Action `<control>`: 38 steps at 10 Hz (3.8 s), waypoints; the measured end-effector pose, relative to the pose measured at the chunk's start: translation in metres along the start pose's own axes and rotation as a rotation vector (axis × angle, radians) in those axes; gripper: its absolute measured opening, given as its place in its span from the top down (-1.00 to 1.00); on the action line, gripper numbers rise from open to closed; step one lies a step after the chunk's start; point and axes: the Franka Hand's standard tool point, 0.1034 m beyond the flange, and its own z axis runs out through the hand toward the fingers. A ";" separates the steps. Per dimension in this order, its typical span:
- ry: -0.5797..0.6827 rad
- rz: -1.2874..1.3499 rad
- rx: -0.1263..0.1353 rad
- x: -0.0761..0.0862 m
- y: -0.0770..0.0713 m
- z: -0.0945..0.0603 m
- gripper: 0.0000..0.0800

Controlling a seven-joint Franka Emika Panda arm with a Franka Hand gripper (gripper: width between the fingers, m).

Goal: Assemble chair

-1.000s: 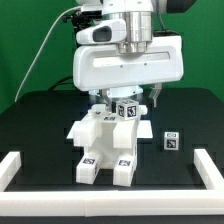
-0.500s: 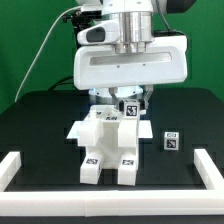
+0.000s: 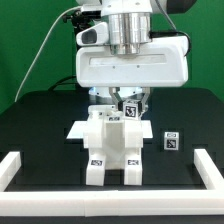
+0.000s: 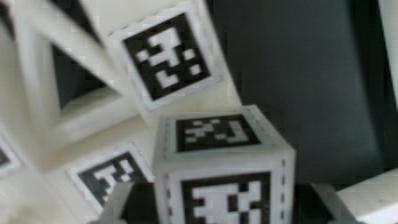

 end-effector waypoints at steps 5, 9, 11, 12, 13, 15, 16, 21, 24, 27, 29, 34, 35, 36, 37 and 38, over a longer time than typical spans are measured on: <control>-0.010 0.260 0.019 0.000 0.000 0.001 0.04; -0.042 -0.279 -0.021 -0.002 -0.005 -0.002 -0.57; -0.075 -0.552 -0.043 -0.011 -0.007 0.000 -0.62; -0.077 -0.626 -0.043 -0.012 -0.008 0.000 -0.62; -0.078 -0.692 -0.041 -0.011 -0.006 0.000 -0.62; -0.082 -0.806 -0.039 -0.011 -0.005 0.000 -0.62; -0.083 -0.897 -0.040 -0.009 -0.003 0.000 -0.62; -0.082 -0.839 -0.041 -0.009 -0.002 0.000 0.04; -0.075 -0.609 -0.049 -0.009 -0.003 0.000 0.29; -0.070 -0.452 -0.053 -0.008 -0.003 0.001 0.29; -0.052 -0.331 -0.056 -0.002 -0.005 0.001 0.29; -0.041 -0.034 -0.035 0.004 -0.005 0.001 0.29; -0.042 0.023 -0.032 0.004 -0.006 0.001 0.29; -0.042 -0.004 -0.032 0.004 -0.006 0.001 0.29; -0.043 -0.019 -0.031 0.004 -0.006 0.002 0.29; -0.043 -0.019 -0.031 0.004 -0.006 0.002 -0.10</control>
Offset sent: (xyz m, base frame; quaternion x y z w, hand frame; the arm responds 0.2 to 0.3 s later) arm 0.0000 0.0000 0.0000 0.0000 0.0000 0.1296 0.9916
